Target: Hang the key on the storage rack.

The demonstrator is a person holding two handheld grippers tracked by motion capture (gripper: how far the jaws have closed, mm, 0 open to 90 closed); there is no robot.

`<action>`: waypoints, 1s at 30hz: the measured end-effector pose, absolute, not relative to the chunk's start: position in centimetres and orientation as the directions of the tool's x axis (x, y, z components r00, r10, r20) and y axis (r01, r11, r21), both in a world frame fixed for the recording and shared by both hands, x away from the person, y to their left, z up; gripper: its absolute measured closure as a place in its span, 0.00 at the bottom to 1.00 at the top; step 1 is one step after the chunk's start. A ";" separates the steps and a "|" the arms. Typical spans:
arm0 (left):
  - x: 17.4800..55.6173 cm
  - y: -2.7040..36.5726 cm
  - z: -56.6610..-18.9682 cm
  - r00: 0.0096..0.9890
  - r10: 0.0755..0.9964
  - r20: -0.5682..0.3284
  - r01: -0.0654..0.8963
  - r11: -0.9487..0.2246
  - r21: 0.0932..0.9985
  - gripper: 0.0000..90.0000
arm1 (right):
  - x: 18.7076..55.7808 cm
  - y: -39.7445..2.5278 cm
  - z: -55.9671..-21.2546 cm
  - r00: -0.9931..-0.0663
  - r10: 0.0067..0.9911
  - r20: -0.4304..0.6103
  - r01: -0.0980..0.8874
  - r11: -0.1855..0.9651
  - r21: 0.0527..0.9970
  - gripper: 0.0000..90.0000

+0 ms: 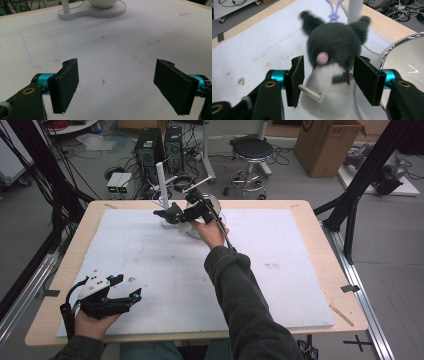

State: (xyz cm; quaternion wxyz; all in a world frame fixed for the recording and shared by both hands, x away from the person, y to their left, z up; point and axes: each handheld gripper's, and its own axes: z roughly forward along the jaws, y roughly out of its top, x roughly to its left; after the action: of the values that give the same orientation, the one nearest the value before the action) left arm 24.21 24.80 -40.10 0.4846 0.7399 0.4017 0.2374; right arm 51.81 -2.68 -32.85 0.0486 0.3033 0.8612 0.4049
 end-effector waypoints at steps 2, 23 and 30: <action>24.2 24.8 -40.1 0.561 0.827 -0.043 0.366 -0.201 0.909 0.23 | 51.8 -2.9 -32.7 -0.808 0.562 0.176 0.490 0.476 0.731 0.41; 24.5 24.5 -40.3 0.578 0.815 -0.034 0.366 -0.223 0.903 0.23 | 49.1 -7.8 -31.7 -0.803 0.555 0.215 0.483 0.395 0.782 0.24; 24.5 24.5 -40.3 0.575 0.817 -0.033 0.366 -0.222 0.904 0.23 | 48.0 -9.5 -31.0 -0.812 0.544 0.210 0.446 0.348 0.825 0.24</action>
State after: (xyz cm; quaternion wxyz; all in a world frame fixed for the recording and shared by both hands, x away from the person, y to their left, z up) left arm 24.50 24.50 -40.30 0.4813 0.7456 0.3969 0.2342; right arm 47.97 -9.46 -30.96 0.0507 0.3022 0.8194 0.4845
